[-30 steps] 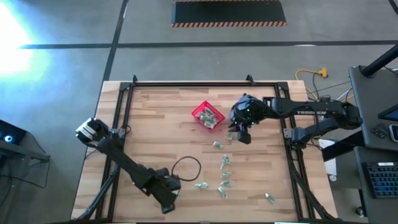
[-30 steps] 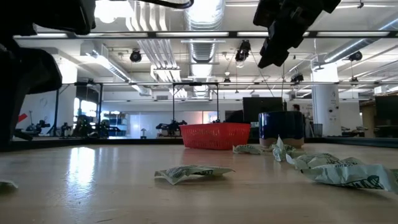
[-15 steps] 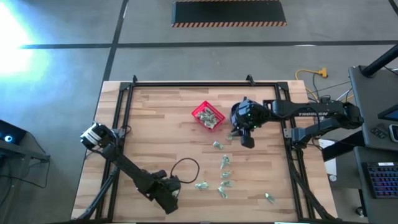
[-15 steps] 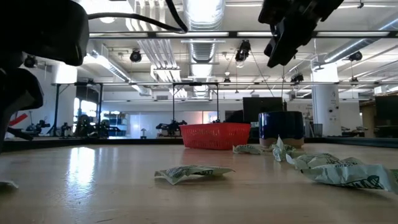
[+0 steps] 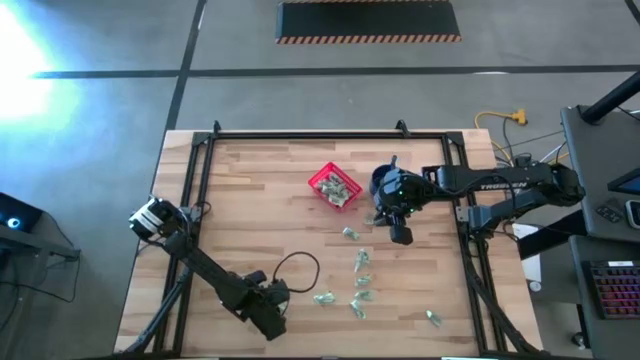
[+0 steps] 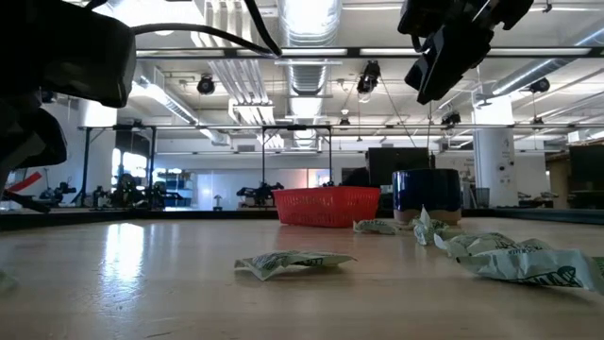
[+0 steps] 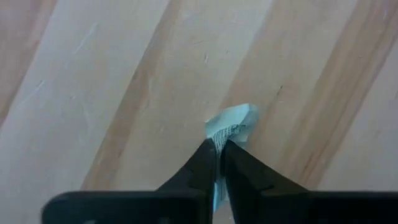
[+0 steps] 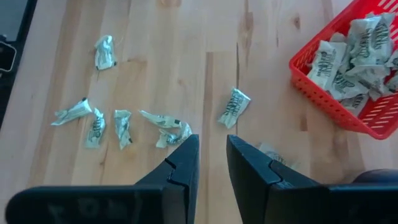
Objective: Pick and place Stevia / Truvia into bins
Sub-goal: Put the stevia packet into the red basket
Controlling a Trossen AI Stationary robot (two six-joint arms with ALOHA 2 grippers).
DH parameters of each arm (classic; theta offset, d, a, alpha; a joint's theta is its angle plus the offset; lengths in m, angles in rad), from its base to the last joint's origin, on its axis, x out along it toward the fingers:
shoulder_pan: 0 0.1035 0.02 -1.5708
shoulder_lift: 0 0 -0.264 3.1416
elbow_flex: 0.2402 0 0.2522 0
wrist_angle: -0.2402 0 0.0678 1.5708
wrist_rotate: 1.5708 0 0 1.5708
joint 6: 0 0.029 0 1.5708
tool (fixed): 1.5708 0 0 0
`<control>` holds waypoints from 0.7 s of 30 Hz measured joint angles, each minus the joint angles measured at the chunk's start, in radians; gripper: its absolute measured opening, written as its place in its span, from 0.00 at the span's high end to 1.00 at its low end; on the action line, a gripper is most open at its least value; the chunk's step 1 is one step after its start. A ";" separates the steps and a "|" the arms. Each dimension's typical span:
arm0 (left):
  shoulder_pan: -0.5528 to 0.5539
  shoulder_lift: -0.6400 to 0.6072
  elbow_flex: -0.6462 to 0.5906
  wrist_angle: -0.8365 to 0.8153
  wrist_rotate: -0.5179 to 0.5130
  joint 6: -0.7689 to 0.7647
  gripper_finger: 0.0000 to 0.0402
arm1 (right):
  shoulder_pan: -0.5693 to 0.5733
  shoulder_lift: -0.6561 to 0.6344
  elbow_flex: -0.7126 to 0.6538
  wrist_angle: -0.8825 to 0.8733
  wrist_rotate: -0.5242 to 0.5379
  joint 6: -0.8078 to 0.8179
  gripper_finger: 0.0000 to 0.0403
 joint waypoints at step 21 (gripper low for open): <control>0.178 -0.286 0.012 -0.101 -0.295 0.250 1.00 | 0.034 0.000 -0.027 0.002 0.001 0.074 0.83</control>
